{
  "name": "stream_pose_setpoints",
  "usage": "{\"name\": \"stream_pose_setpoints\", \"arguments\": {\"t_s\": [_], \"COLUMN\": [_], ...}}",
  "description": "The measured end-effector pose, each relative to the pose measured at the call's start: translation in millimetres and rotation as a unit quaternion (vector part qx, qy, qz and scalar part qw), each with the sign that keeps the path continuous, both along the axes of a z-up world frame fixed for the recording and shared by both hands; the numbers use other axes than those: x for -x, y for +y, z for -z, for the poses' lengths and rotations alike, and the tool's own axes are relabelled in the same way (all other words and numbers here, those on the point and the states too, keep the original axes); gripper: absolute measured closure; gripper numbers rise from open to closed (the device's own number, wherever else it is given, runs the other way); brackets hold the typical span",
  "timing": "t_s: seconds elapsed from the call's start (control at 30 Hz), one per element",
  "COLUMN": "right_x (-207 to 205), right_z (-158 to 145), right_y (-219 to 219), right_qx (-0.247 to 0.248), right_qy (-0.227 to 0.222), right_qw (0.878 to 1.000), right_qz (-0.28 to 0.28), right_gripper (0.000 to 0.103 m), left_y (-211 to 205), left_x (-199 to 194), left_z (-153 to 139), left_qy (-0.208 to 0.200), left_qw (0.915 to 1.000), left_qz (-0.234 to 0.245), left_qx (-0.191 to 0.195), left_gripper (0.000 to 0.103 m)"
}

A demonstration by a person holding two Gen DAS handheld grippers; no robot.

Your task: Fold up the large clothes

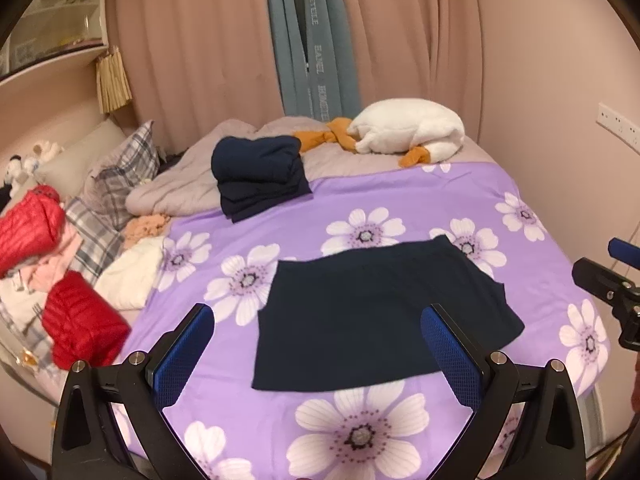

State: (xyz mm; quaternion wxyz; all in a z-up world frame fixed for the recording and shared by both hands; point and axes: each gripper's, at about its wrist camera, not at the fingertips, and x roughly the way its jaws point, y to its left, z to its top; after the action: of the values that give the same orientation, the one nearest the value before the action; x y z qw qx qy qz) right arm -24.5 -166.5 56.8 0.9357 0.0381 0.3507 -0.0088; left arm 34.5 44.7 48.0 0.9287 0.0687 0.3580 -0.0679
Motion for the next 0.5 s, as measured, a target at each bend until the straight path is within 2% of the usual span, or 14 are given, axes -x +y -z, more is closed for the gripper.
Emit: {"name": "stream_pose_setpoints", "arguments": {"t_s": [0.17, 0.5], "right_x": [-4.9, -1.2], "right_z": [10.2, 8.1], "right_y": [0.4, 2.9], "right_qx": [-0.005, -0.007], "right_qy": [0.018, 0.016], "right_qw": [1.0, 1.0], "right_qz": [-0.001, -0.001], "right_gripper": [0.001, 0.001], "left_y": [-3.6, -6.6], "left_x": [-1.0, 4.0], "left_z": [6.7, 5.2], "left_qy": [0.016, 0.013], "left_qw": [0.9999, 0.9999], "left_qz": [0.002, 0.003], "left_qx": [0.0, 0.005], "left_gripper": [0.001, 0.001]}}
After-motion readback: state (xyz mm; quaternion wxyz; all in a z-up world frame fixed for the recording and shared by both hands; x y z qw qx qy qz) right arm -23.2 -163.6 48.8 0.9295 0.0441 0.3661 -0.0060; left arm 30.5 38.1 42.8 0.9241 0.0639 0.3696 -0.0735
